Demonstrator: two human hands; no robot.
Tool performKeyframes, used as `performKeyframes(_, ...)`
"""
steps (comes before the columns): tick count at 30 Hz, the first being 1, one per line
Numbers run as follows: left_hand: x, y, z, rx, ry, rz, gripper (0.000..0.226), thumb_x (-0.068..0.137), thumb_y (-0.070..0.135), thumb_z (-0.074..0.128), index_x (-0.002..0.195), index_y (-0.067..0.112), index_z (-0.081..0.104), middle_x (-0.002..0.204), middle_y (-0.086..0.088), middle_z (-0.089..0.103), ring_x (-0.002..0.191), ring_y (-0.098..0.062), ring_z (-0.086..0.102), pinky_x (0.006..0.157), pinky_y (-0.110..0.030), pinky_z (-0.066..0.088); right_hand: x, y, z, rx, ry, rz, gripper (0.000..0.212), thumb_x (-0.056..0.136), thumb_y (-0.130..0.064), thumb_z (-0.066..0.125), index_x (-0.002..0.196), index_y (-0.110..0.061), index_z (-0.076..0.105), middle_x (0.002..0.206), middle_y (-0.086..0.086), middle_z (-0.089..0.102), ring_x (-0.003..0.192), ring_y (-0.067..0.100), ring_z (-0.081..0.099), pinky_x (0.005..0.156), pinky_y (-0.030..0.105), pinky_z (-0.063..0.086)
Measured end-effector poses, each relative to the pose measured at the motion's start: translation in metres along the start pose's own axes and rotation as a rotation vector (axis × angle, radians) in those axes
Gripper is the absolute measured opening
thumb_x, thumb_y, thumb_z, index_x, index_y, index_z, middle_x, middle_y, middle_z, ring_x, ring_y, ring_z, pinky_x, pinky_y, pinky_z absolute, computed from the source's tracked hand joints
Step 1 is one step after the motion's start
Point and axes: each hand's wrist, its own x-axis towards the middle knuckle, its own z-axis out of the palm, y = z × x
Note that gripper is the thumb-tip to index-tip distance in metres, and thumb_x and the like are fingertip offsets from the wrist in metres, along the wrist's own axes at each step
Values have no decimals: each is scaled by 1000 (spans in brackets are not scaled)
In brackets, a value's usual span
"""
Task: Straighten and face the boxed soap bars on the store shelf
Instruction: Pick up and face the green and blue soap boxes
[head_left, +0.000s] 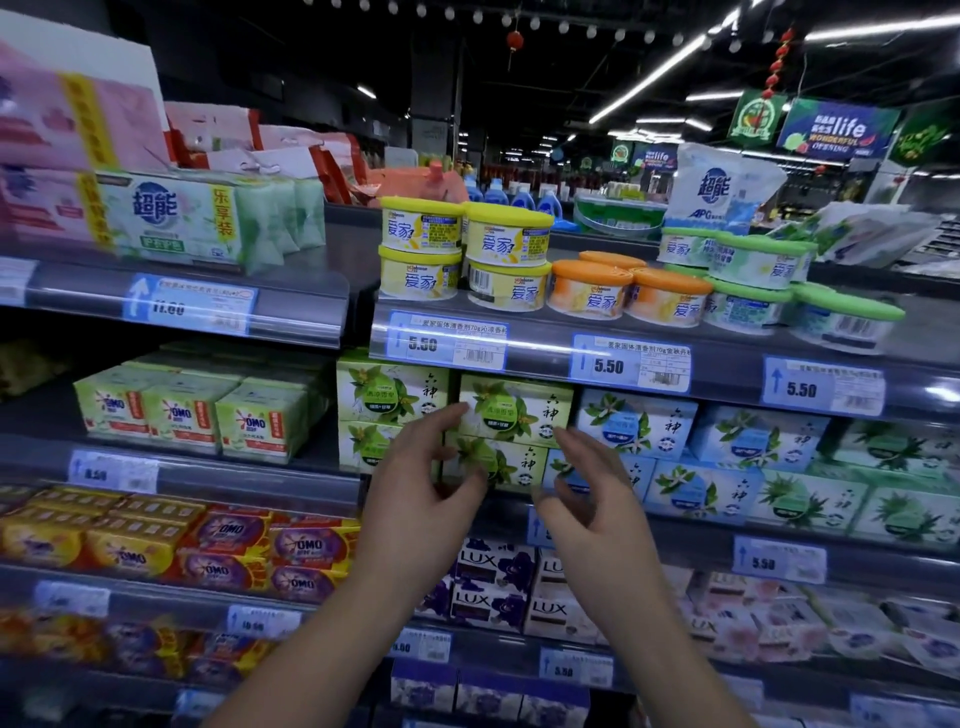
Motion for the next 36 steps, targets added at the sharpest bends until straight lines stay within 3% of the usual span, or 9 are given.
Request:
performKeyframes(2, -2, -1, 1, 29, -23, 29, 49, 93, 21, 69, 134, 45, 58, 129, 26, 48, 111, 9, 55, 77, -5, 45, -1, 4, 1, -56, 8, -8, 50, 99, -15, 63, 142, -38, 51, 131, -45, 32, 120, -19, 48, 110, 20, 45)
performKeyframes(4, -2, -2, 3, 75, -60, 28, 48, 93, 22, 70, 135, 42, 60, 134, 21, 44, 112, 3, 55, 73, 2, 41, 4, 6, 3, -107, 27, 1, 51, 100, -17, 63, 146, -34, 50, 126, -44, 30, 116, -20, 47, 94, 13, 52)
performKeyframes(8, 2, -5, 7, 162, -112, 14, 57, 93, 30, 70, 146, 42, 51, 144, 19, 34, 121, -8, 52, 77, -1, 34, 15, 13, 9, -199, 74, 29, 62, 99, -17, 65, 154, -33, 42, 112, -27, 35, 104, -17, 46, 66, 9, 45)
performKeyframes(16, 4, -7, 3, 202, -123, 68, 60, 94, 30, 68, 149, 42, 47, 149, 19, 32, 124, -11, 54, 88, -23, 51, 17, 12, 15, -206, 87, 36, 68, 98, -15, 66, 155, -38, 37, 107, -18, 40, 89, 10, 55, 67, 17, 43)
performKeyframes(20, 1, -14, -24, 46, 197, 94, 31, 92, 27, 67, 121, 36, 63, 120, 18, 52, 99, -2, 62, 78, -26, 55, 15, -2, 26, -182, 163, -68, 52, 95, -12, 67, 139, -35, 53, 101, -14, 46, 83, 5, 56, 62, 15, 48)
performKeyframes(23, 12, -29, -50, -18, 411, -16, 38, 91, 27, 71, 124, 31, 53, 120, 9, 52, 106, -6, 59, 89, -29, 54, 14, -17, 43, -122, 119, -131, 45, 93, -6, 65, 130, -30, 60, 104, -12, 49, 89, -6, 57, 65, 7, 49)
performKeyframes(27, 33, -43, -65, -118, 247, -177, 69, 89, 32, 78, 148, 22, 44, 140, 6, 58, 128, -15, 57, 108, -39, 49, 17, -29, 65, -107, 55, -141, 42, 95, -8, 65, 131, -30, 61, 108, -13, 51, 92, -3, 59, 72, 5, 48)
performKeyframes(30, 41, -48, -66, -104, 237, -187, 69, 89, 30, 79, 149, 18, 47, 127, 9, 67, 120, -13, 63, 101, -48, 55, 20, -30, 74, -121, 40, -122, 41, 96, -10, 65, 131, -31, 60, 108, -13, 50, 92, -7, 57, 72, 2, 44)
performKeyframes(36, 40, -52, -75, -216, 299, -154, 48, 85, 18, 84, 128, 14, 64, 107, 0, 75, 100, -13, 72, 84, -32, 62, 21, -26, 84, -85, 48, -75, 35, 98, -12, 65, 120, -39, 58, 112, -9, 57, 89, -8, 58, 61, 7, 48)
